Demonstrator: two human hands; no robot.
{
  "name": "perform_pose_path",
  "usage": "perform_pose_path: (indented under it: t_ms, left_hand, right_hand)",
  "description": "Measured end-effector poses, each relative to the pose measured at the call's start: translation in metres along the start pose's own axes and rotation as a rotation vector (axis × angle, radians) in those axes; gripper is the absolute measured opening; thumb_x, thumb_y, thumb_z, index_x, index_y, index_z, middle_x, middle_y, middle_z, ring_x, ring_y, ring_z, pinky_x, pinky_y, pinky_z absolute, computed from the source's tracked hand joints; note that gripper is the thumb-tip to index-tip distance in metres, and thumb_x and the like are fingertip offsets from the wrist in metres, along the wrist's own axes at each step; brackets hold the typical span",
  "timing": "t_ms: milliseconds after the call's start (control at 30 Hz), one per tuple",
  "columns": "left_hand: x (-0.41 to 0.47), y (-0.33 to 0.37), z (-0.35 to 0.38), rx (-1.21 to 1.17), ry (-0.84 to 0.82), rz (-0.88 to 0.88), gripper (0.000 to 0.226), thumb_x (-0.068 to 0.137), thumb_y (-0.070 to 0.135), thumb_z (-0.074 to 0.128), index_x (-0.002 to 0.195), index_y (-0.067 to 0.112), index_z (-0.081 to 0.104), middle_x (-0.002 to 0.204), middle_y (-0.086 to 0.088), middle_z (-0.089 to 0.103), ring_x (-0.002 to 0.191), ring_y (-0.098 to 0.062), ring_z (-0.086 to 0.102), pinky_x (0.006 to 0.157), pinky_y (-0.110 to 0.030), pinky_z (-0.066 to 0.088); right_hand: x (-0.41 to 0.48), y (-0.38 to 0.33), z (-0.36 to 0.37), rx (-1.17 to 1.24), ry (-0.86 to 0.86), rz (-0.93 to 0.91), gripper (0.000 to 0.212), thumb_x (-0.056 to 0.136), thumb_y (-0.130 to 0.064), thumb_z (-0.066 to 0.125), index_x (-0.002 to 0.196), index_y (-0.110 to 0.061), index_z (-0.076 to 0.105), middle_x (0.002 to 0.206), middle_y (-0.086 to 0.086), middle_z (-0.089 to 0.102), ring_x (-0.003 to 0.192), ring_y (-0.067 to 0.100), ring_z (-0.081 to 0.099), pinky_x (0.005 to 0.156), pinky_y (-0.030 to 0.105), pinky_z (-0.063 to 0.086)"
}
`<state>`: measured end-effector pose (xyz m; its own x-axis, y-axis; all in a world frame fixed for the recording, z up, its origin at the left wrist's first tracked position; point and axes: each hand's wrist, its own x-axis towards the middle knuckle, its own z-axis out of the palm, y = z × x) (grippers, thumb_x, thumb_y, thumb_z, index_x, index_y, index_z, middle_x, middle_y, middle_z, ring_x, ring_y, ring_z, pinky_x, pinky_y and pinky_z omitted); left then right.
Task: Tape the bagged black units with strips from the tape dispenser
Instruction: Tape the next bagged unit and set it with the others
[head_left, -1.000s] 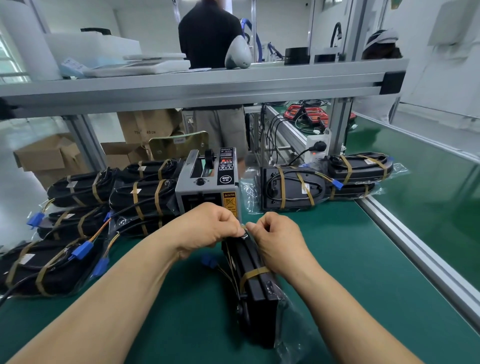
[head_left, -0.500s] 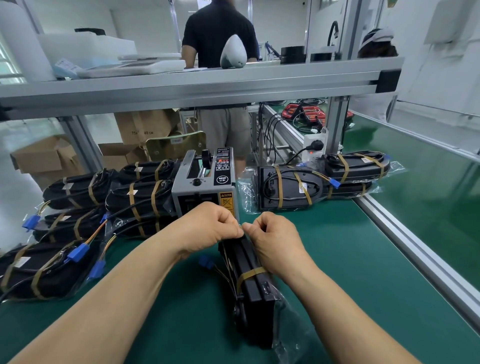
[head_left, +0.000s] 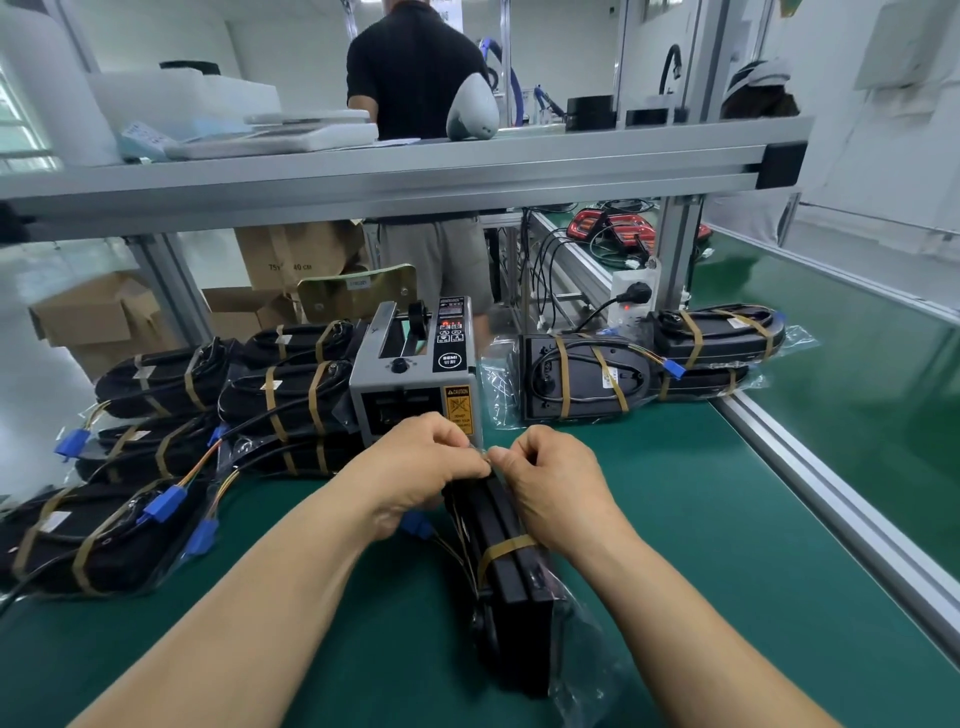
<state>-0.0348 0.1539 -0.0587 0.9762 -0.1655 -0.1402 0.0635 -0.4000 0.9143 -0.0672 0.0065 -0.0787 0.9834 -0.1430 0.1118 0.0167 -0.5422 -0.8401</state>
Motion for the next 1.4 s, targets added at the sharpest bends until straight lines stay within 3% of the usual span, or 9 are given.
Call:
perform_pose_path:
  t_ms: [200, 500, 700, 767, 867, 1000, 1100, 1267, 1400]
  left_hand:
    - [-0.003, -0.009, 0.019, -0.113, 0.163, 0.015, 0.01, 0.079, 0.022, 0.074, 0.077, 0.019, 0.064, 0.069, 0.006, 0.06, 0.065, -0.01, 0.05, 0.055, -0.024, 0.036]
    - [-0.018, -0.015, 0.024, -0.335, 0.048, -0.064, 0.022, 0.08, 0.021, 0.078, 0.093, 0.021, 0.06, 0.088, -0.004, 0.056, 0.079, -0.017, 0.054, 0.053, -0.021, 0.04]
    - [-0.031, -0.015, 0.026, -0.376, 0.152, -0.047, 0.03, 0.081, 0.016, 0.078, 0.106, 0.021, 0.062, 0.094, 0.002, 0.054, 0.081, -0.012, 0.055, 0.065, -0.023, 0.043]
    - [-0.041, -0.016, 0.032, -0.291, 0.207, 0.005, 0.041, 0.081, 0.02, 0.078, 0.117, 0.023, 0.058, 0.108, 0.004, 0.056, 0.091, -0.009, 0.059, 0.08, -0.027, 0.051]
    - [-0.073, -0.019, 0.046, -0.065, 0.202, 0.152, 0.043, 0.082, 0.03, 0.07, 0.12, 0.041, 0.054, 0.121, 0.019, 0.056, 0.11, 0.0, 0.057, 0.099, -0.027, 0.048]
    - [-0.115, -0.021, 0.062, 0.072, 0.165, 0.288, 0.048, 0.091, 0.039, 0.057, 0.134, 0.053, 0.043, 0.139, 0.043, 0.034, 0.125, 0.024, 0.031, 0.104, -0.007, 0.025]
    - [-0.139, -0.022, 0.065, 0.085, 0.209, 0.443, 0.045, 0.092, 0.027, 0.06, 0.135, 0.039, 0.054, 0.136, 0.054, 0.028, 0.124, 0.031, 0.025, 0.101, 0.003, 0.021]
    - [-0.17, -0.031, 0.061, 0.203, 0.368, 0.898, 0.025, 0.081, 0.01, 0.069, 0.103, 0.018, 0.077, 0.13, 0.022, 0.061, 0.121, 0.002, 0.056, 0.099, -0.016, 0.045]
    - [-0.186, -0.027, 0.052, 0.281, 0.447, 1.034, 0.021, 0.076, 0.01, 0.072, 0.095, 0.017, 0.078, 0.125, 0.012, 0.066, 0.115, -0.001, 0.062, 0.088, -0.023, 0.054]
  right_hand:
    - [0.002, 0.001, -0.001, -0.015, 0.011, 0.004, 0.033, 0.096, -0.036, 0.059, 0.07, -0.017, 0.051, 0.068, -0.003, 0.056, 0.067, 0.014, 0.05, 0.063, 0.033, 0.04]
    - [-0.001, 0.004, -0.003, 0.025, 0.005, 0.012, 0.03, 0.098, -0.034, 0.055, 0.079, -0.011, 0.054, 0.075, 0.001, 0.056, 0.074, 0.02, 0.051, 0.068, 0.036, 0.041]
    - [-0.001, -0.001, -0.003, -0.012, -0.029, 0.031, 0.043, 0.091, -0.058, 0.056, 0.083, -0.016, 0.055, 0.079, -0.001, 0.062, 0.076, 0.02, 0.056, 0.07, 0.036, 0.044]
    - [0.001, -0.003, -0.008, -0.116, -0.121, 0.071, 0.052, 0.088, -0.069, 0.05, 0.084, -0.017, 0.054, 0.082, -0.001, 0.062, 0.08, 0.02, 0.058, 0.069, 0.035, 0.042]
    - [0.0, -0.004, -0.024, -0.198, -0.262, 0.072, 0.059, 0.083, -0.072, 0.057, 0.068, -0.016, 0.047, 0.063, -0.002, 0.052, 0.061, 0.018, 0.049, 0.057, 0.03, 0.036]
    - [-0.018, 0.001, -0.05, 0.117, -0.497, 0.14, 0.044, 0.074, -0.05, 0.081, 0.082, -0.011, 0.062, 0.074, 0.007, 0.061, 0.069, 0.022, 0.054, 0.066, 0.034, 0.042]
    - [-0.034, 0.011, -0.062, 0.485, -0.644, 0.068, 0.036, 0.078, -0.016, 0.082, 0.107, -0.001, 0.069, 0.1, 0.02, 0.069, 0.091, 0.03, 0.064, 0.085, 0.042, 0.05]
    - [-0.064, 0.019, -0.067, 0.812, -0.711, -0.163, 0.057, 0.077, 0.01, 0.066, 0.132, -0.004, 0.059, 0.128, 0.029, 0.061, 0.112, 0.033, 0.059, 0.098, 0.039, 0.049]
    - [-0.073, 0.011, -0.066, 0.85, -0.773, -0.309, 0.068, 0.079, 0.012, 0.067, 0.142, -0.01, 0.051, 0.14, 0.024, 0.055, 0.125, 0.03, 0.056, 0.101, 0.036, 0.046]
